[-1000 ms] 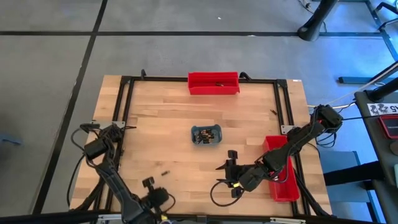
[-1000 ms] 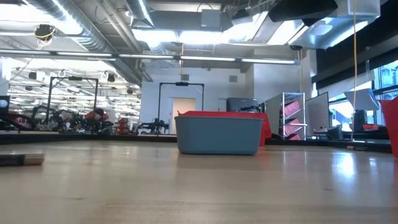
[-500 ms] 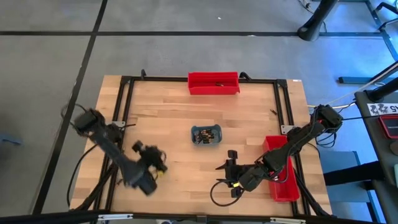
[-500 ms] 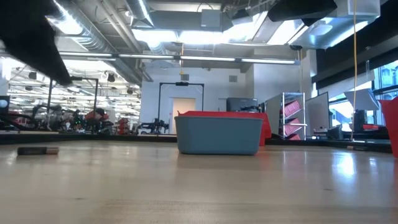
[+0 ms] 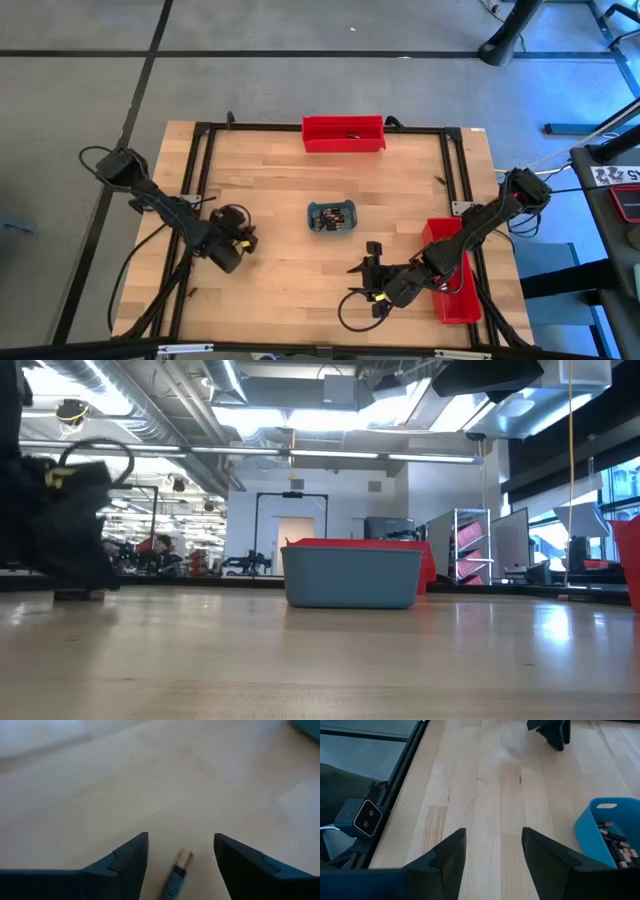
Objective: Sort batteries
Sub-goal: Put the black battery into the blue bin
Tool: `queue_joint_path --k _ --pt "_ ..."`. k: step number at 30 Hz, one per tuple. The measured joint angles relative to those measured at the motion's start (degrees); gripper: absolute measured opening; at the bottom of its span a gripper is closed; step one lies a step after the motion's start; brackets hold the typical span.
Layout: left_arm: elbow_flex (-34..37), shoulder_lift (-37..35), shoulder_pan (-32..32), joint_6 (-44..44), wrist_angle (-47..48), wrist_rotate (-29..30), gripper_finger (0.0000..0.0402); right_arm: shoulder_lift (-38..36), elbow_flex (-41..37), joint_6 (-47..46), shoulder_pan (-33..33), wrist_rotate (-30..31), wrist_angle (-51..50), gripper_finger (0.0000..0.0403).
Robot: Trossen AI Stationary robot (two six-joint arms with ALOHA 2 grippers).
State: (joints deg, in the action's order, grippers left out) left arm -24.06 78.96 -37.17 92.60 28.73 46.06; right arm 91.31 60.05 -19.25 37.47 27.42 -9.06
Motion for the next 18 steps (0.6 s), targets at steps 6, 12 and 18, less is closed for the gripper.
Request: queue_joint_path --k 6,12,18 --pt "4.69 -0.11 0.33 -0.26 -5.93 -0.49 0.0199 0.0 0.0 -0.02 0.0 0.0 0.15 0.0193" --pt "4.99 -0.07 -0.33 -2.08 -5.18 -1.08 0.0162 0.0 0.0 -1.77 0.0 0.0 0.08 0.0193" --pt "5.06 -0.07 -0.33 -5.93 -4.61 -1.93 0.0092 0.0 0.0 -1.97 0.0 0.0 0.05 0.0193"
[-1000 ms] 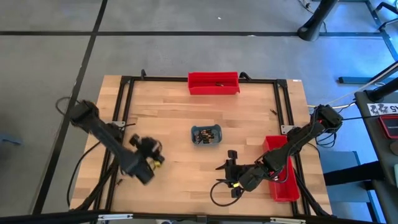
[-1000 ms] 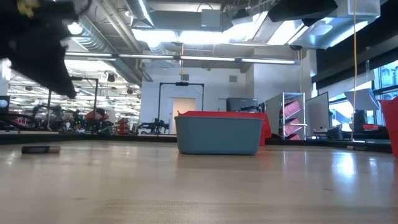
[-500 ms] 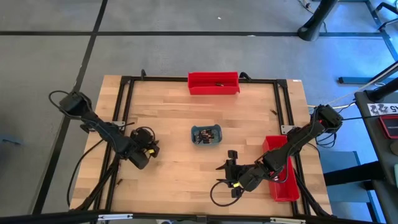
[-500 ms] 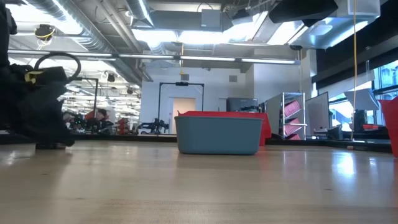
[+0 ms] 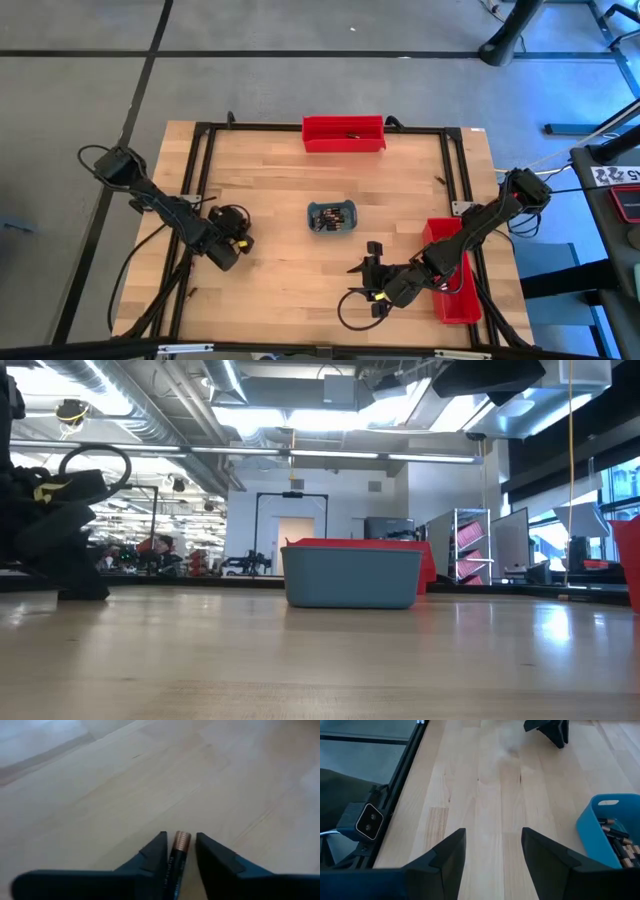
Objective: Sort batteries
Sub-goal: Put the black battery into the blue bin
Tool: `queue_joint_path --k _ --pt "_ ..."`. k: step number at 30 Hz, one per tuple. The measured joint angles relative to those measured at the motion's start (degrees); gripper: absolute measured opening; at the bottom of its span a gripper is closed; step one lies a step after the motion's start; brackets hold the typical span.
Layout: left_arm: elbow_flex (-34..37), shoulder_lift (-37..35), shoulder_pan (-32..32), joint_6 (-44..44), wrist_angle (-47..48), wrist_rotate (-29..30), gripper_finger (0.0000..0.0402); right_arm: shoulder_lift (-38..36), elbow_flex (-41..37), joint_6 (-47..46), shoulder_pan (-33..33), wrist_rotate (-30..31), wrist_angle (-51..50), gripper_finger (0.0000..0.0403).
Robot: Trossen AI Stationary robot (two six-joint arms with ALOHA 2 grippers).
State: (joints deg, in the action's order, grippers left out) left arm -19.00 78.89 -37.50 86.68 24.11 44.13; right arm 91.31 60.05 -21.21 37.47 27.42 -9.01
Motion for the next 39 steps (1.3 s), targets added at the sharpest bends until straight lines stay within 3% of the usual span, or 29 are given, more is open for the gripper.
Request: queue_joint_path --k 6,13,16,20,23,27,31,34,39 --pt "0.02 0.02 0.02 -1.61 -0.21 -0.31 0.002 0.0 0.0 -1.2 0.01 -0.01 -0.08 0.0193" --pt "-0.48 0.44 -1.95 -1.08 -5.46 3.66 0.0021 0.0 -3.02 6.7 2.08 0.46 5.49 0.0193" --pt "-2.92 0.15 -3.38 -3.17 -10.51 10.79 0.002 0.0 -6.15 7.8 2.36 0.86 11.95 0.0193" --pt "-5.75 0.2 -5.24 -19.18 -24.52 21.75 0.002 0.78 -10.32 6.33 2.0 4.71 23.97 0.0193" --pt "-7.2 0.17 -6.04 -36.86 -40.5 24.76 0.002 3.26 -12.17 6.32 0.96 5.18 36.32 0.0193" --pt "-8.76 0.26 -6.37 -60.62 -64.38 22.41 0.002 8.55 -11.4 6.92 -1.76 -0.54 49.54 0.0193" --pt "-10.74 0.96 -6.4 -77.25 -79.85 14.22 0.002 13.7 -7.23 8.32 -4.52 -2.04 52.93 0.0193" --pt "-13.14 2.5 -5.6 -82.4 -85.4 8.2 0.002 17.2 -2.3 10.2 -6.32 -3.61 52.98 0.0193" --pt "-18.35 7.81 -4.2 -85.9 -86.53 2.91 0.002 21.68 6.38 17.34 -8.03 -5.22 52.92 0.0193"
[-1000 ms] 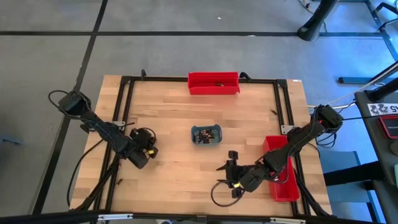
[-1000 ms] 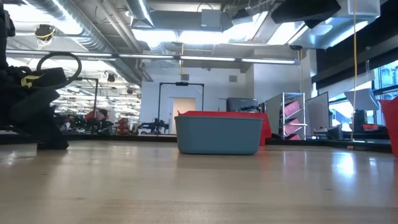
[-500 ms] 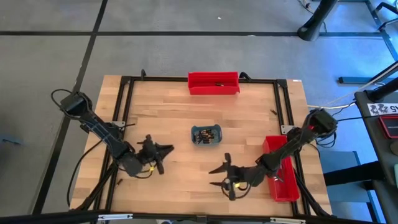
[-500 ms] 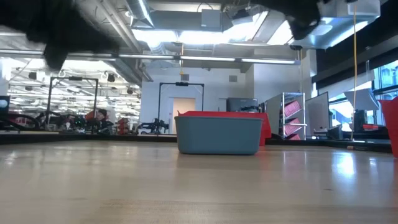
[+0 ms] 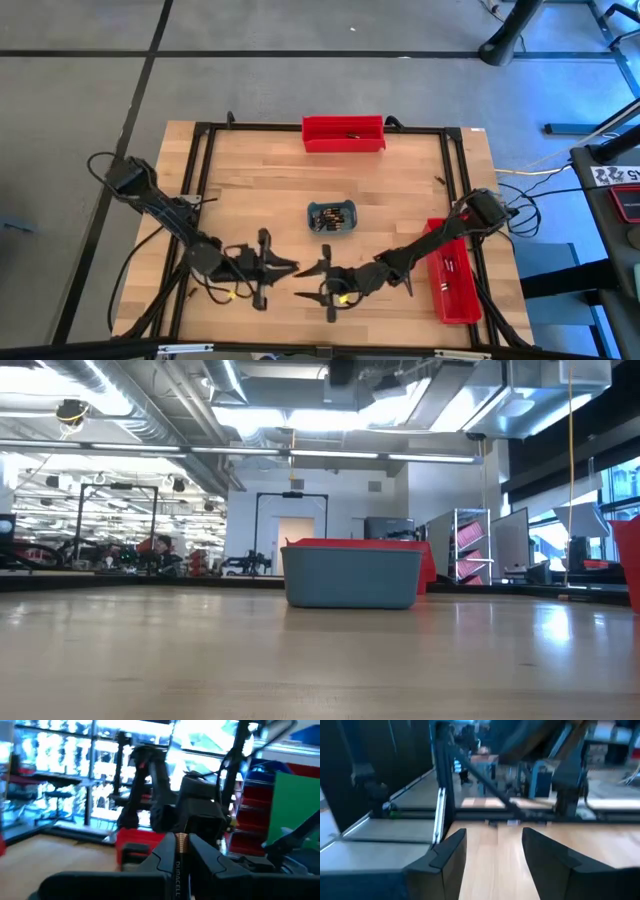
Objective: Sort batteries
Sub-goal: Put the black battery into the blue bin
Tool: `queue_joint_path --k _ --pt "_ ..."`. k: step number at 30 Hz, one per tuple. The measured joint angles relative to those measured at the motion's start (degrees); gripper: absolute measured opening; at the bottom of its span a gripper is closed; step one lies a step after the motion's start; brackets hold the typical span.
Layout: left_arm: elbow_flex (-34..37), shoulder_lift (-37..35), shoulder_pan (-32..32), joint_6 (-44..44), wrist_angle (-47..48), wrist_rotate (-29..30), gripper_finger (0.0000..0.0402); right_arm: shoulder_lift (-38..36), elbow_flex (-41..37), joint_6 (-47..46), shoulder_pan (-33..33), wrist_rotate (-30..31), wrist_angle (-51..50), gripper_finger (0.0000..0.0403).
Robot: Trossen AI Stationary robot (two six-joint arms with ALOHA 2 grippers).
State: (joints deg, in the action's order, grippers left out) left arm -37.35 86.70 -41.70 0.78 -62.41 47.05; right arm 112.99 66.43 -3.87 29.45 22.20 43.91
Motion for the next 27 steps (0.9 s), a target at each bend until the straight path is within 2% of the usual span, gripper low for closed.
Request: queue_joint_path --k 5,9,15,27 --pt "-5.22 5.26 0.53 -4.01 0.14 -2.92 0.002 1.05 5.0 3.42 -0.21 4.3 -0.38 0.0193" --pt "-6.6 5.72 -0.07 -4.82 -0.17 -5.17 0.002 0.91 5.99 4.58 -0.13 7.14 -0.47 0.0193" --pt "-6.68 5.75 -1.45 -6.04 0.3 -5.14 0.0022 0.75 5.99 5.01 0.26 1.89 1.2 0.0193" --pt "-6.77 5.77 -1.85 -7.6 0.12 -5.6 0.0025 0.72 5.97 7.32 2.22 -1.33 5.54 0.0192"
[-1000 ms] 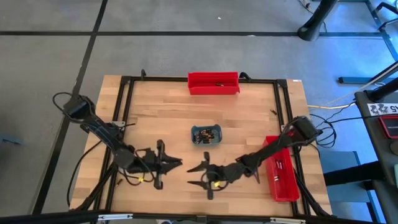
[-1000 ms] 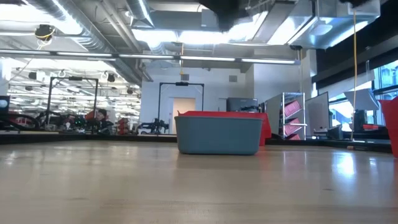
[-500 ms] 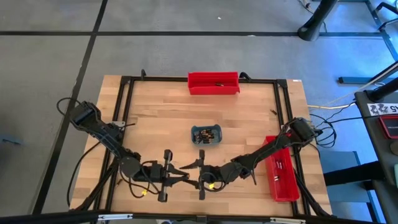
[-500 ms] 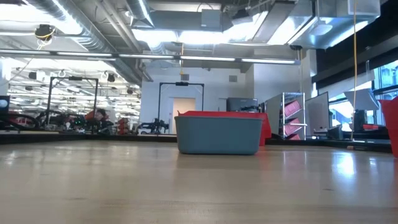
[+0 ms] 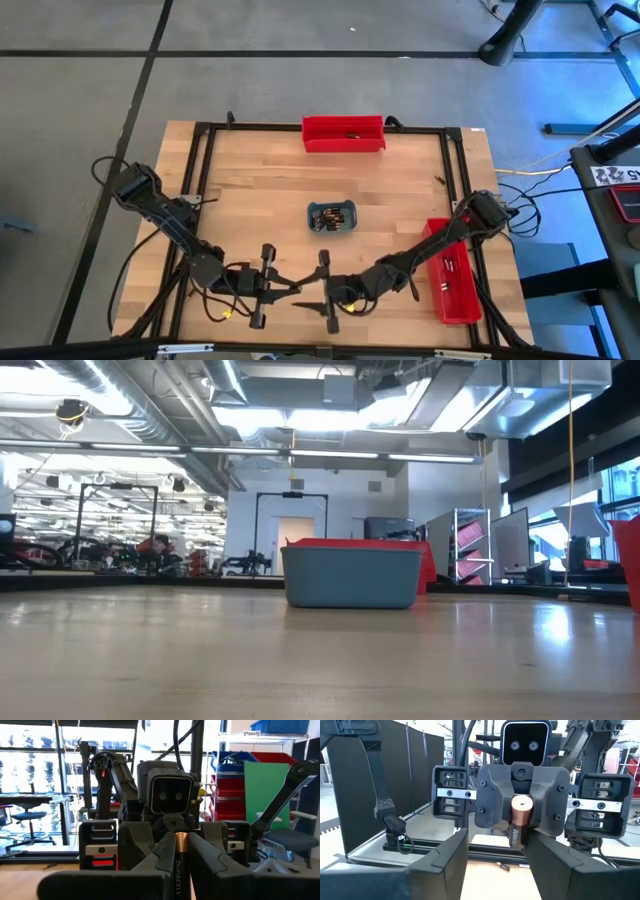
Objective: Sort batteries
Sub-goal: Put the black battery into the blue bin
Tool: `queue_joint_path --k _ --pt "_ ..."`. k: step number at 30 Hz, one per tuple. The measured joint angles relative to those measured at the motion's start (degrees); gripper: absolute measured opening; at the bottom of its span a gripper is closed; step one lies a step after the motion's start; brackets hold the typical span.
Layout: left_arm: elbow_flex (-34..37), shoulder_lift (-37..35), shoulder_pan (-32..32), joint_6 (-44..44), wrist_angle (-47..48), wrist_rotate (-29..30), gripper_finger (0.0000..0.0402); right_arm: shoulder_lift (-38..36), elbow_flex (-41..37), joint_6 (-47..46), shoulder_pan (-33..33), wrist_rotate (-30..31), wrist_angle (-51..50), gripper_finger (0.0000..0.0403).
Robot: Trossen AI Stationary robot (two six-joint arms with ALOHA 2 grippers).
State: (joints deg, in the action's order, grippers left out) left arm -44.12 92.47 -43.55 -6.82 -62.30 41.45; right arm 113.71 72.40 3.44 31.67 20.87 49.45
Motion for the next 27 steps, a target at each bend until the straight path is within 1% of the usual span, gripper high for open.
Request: queue_joint_path --k 2,5,10,17,20,22,24,27 --pt "0.02 -0.04 0.0 -0.08 0.0 0.25 0.0025 0.0 0.16 -0.07 -0.58 -0.54 -0.06 0.0185" --pt "0.0 -0.13 -0.02 0.14 -0.15 0.05 0.0026 0.0 0.73 -0.15 -0.6 -1.21 -0.09 0.016" --pt "0.0 -0.13 -0.02 -0.15 0.0 -0.17 0.0026 0.02 0.98 0.02 -0.68 -1.17 -0.29 0.0101" --pt "0.0 -0.14 -0.02 -0.08 0.59 0.48 0.0027 0.01 1.01 0.13 -0.57 1.5 -0.46 0.0019" --pt "0.0 -0.21 -0.02 -0.1 2.46 0.65 0.0029 0.01 1.01 0.11 -0.51 2.32 -1.35 0.0015" --pt "0.02 -0.22 -0.02 0.4 4.21 0.95 0.0041 0.02 1.01 -0.27 -0.43 3.96 -2.83 0.0019" --pt "0.08 -0.17 0.04 1.58 5.77 1.46 0.0064 -0.3 1.09 -1.94 -0.33 6.24 -6.05 0.0021" --pt "0.16 -0.11 0.15 1.79 7.2 2.75 0.0108 -1.94 1.27 -5.03 -0.08 8.39 -13.67 0.0018"
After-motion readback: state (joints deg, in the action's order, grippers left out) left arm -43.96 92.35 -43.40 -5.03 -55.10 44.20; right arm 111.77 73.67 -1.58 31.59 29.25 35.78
